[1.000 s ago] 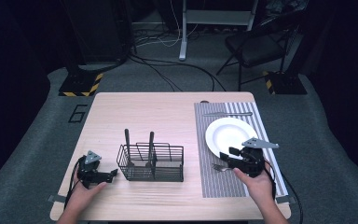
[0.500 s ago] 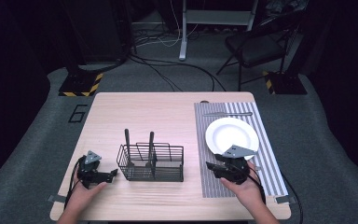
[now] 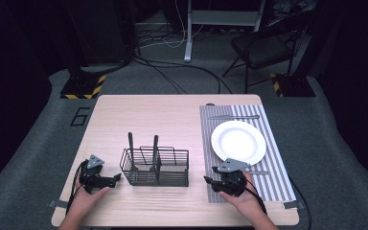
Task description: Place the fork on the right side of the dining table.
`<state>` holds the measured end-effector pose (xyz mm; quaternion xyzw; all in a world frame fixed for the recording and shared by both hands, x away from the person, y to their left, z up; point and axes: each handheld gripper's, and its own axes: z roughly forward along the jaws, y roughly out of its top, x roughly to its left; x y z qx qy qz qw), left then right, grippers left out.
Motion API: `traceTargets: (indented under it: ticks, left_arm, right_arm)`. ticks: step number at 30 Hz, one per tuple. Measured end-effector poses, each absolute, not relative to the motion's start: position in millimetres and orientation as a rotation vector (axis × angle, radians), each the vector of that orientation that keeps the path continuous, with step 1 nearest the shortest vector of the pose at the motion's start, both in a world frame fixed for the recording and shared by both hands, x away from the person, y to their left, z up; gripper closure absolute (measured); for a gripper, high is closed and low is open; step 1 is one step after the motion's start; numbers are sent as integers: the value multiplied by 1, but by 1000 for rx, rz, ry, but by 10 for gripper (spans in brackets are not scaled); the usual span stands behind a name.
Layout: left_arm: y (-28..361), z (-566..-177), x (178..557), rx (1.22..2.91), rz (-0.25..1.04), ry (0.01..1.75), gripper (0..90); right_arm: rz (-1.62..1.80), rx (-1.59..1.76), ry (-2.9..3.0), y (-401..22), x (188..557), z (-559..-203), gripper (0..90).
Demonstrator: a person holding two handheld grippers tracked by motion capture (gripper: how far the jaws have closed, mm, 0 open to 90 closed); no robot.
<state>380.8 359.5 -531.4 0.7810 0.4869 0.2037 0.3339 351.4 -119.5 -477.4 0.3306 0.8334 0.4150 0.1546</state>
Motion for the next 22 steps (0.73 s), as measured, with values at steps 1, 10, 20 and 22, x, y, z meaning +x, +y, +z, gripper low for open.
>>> traceTargets:
  ticks: [1,10,20,22]
  left_arm:
    - [359,-531,381,2038,532,1271,2]
    - [360,-531,381,2041,530,1272,2]
    - [360,-531,381,2039,532,1271,2]
    - [360,-531,381,2041,530,1272,2]
  right_arm:
    - [1193,941,2390,-120,351,-480,492]
    - [1190,955,2432,-117,353,-499,472]
    - [1175,917,2465,-112,356,-510,449]
    - [1168,899,2468,-111,357,-512,449]
